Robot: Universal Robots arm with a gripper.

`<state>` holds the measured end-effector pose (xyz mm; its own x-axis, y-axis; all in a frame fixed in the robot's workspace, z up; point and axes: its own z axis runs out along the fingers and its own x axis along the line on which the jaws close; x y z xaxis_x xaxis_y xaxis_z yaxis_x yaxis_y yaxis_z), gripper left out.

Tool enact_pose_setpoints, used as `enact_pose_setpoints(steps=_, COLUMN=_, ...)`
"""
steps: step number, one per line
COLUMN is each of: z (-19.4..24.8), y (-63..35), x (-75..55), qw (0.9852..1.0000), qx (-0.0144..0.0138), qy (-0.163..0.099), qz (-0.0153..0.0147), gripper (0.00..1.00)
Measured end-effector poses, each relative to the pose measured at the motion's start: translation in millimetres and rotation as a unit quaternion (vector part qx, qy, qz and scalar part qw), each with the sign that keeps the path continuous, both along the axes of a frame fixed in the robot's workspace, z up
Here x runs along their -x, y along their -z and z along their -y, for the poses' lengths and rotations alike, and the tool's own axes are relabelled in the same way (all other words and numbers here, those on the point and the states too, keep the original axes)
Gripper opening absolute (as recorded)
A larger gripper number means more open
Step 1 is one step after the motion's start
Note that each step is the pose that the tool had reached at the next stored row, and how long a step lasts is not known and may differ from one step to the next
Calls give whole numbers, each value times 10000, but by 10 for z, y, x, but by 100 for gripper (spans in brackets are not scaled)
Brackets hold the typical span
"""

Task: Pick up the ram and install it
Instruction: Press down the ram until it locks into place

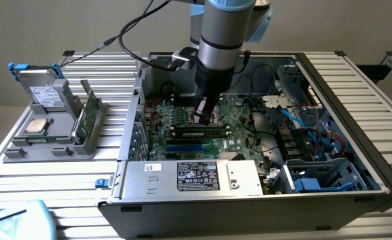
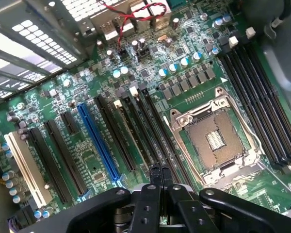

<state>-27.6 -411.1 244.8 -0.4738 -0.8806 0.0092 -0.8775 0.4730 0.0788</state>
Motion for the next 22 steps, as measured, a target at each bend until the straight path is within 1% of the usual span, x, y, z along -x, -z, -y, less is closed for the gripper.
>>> enact_pose_setpoints(steps=2, z=0, y=3, x=0, qw=9999, qx=0, qy=157, qz=0, gripper=11)
enact_pose_setpoints(steps=5, z=0, y=7, x=0, qw=9992, qx=2, qy=389, qz=0, gripper=11)
enact_pose_setpoints(steps=8, z=0, y=11, x=-1, qw=9981, qx=4, qy=615, qz=0, gripper=11)
enact_pose_setpoints(steps=11, z=0, y=15, x=0, qw=9964, qx=6, qy=851, qz=0, gripper=11)
enact_pose_setpoints(steps=14, z=0, y=20, x=0, qw=9941, qx=7, qy=1084, qz=0, gripper=11)
enact_pose_setpoints(steps=17, z=0, y=24, x=0, qw=9914, qx=9, qy=1312, qz=0, gripper=11)
enact_pose_setpoints(steps=21, z=0, y=29, x=0, qw=9869, qx=11, qy=1615, qz=0, gripper=11)
enact_pose_setpoints(steps=22, z=0, y=31, x=0, qw=9855, qx=11, qy=1698, qz=0, gripper=11)
